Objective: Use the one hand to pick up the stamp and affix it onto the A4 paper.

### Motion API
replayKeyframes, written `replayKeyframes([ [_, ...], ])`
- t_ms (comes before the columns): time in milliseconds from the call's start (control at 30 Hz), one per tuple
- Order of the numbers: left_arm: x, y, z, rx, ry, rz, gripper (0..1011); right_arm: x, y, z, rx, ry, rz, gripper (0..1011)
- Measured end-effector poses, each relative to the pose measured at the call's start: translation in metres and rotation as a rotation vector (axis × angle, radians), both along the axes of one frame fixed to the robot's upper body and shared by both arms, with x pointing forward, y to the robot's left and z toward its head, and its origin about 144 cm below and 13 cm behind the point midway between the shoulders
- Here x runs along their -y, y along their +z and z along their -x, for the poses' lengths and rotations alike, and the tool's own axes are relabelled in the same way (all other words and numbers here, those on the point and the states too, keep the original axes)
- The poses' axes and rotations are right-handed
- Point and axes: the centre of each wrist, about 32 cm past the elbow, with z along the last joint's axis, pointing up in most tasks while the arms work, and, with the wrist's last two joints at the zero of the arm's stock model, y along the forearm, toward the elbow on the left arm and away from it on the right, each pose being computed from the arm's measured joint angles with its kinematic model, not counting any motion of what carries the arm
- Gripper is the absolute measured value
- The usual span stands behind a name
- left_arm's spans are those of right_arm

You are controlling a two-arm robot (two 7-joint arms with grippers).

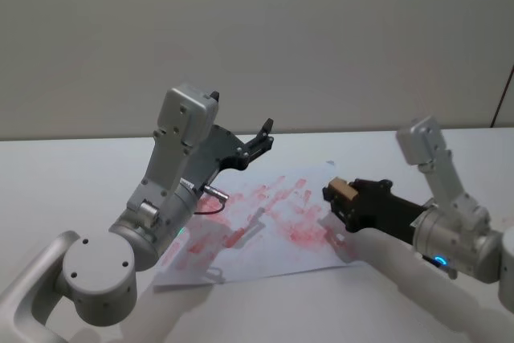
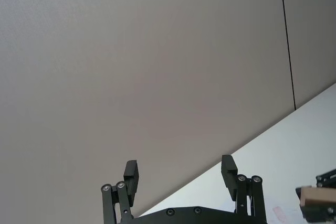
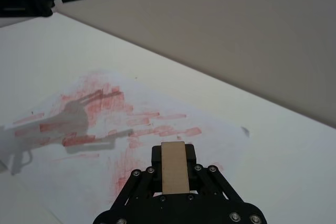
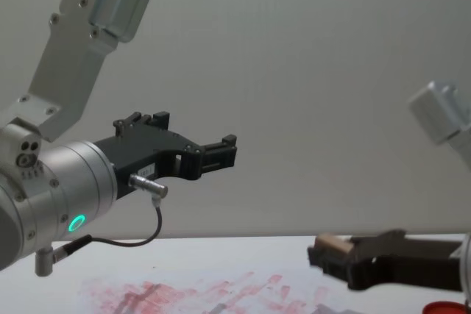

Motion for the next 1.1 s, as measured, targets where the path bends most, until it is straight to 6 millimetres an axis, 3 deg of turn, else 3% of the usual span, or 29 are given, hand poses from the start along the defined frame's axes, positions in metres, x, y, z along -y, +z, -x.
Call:
replayKeyframes([
  [533,0.0,0.0,0.0,0.0,0.0,0.0,1001,-0.016,-0.023,-0.013,-0.147,0.079,0.074,220],
  [1100,0.0,0.0,0.0,0.0,0.0,0.0,1001,-0.022,-0.016,-0.018,-0.08,0.094,0.102,220],
])
